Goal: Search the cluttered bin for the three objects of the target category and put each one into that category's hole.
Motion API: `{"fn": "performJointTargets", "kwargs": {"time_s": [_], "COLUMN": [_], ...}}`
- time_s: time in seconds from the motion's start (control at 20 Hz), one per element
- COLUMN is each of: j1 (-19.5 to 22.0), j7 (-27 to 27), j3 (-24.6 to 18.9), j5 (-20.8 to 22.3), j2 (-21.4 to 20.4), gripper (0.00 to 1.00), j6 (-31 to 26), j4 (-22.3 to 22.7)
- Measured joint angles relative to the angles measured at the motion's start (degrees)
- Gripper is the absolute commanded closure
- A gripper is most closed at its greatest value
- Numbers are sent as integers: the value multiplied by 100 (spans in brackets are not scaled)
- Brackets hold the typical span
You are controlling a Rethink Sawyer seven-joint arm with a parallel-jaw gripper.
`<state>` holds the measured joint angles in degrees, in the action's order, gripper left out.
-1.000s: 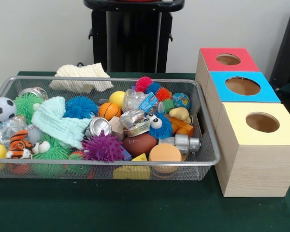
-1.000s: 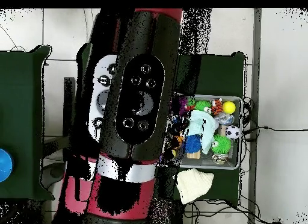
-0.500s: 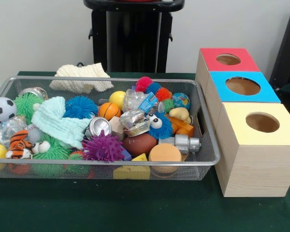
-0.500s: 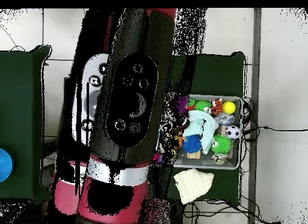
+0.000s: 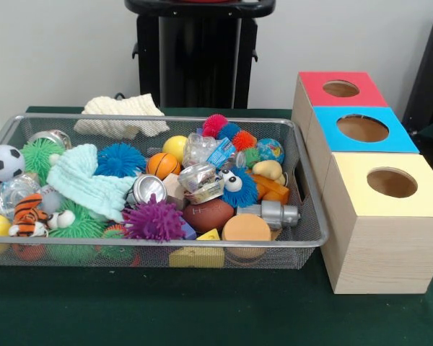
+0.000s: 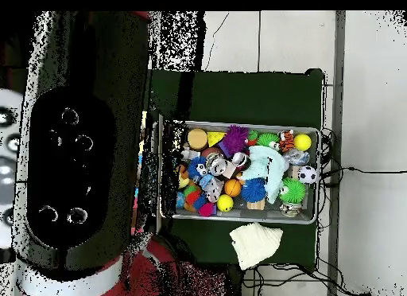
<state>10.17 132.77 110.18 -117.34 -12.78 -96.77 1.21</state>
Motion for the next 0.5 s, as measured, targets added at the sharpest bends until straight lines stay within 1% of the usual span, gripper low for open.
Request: {"fn": "performJointTargets", "kwargs": {"time_s": [0.1,0.2,0.25,0.3,0.4,0.5], "j1": [-25,-46,-66,-74,-102,-116], "j7": [-92,-193,-306,-352,-521,-587], "j3": [183,273,336,350,382,395], "j5": [-112,-149,-150,-150,-149,-138], "j2": [-125,-203,-266,-288,-340,-352], "gripper": [100,100,100,100,100,100], "j6": [319,641,982,1125,1651,1888], "j4": [-1,-1,-1,-1,0,3]}}
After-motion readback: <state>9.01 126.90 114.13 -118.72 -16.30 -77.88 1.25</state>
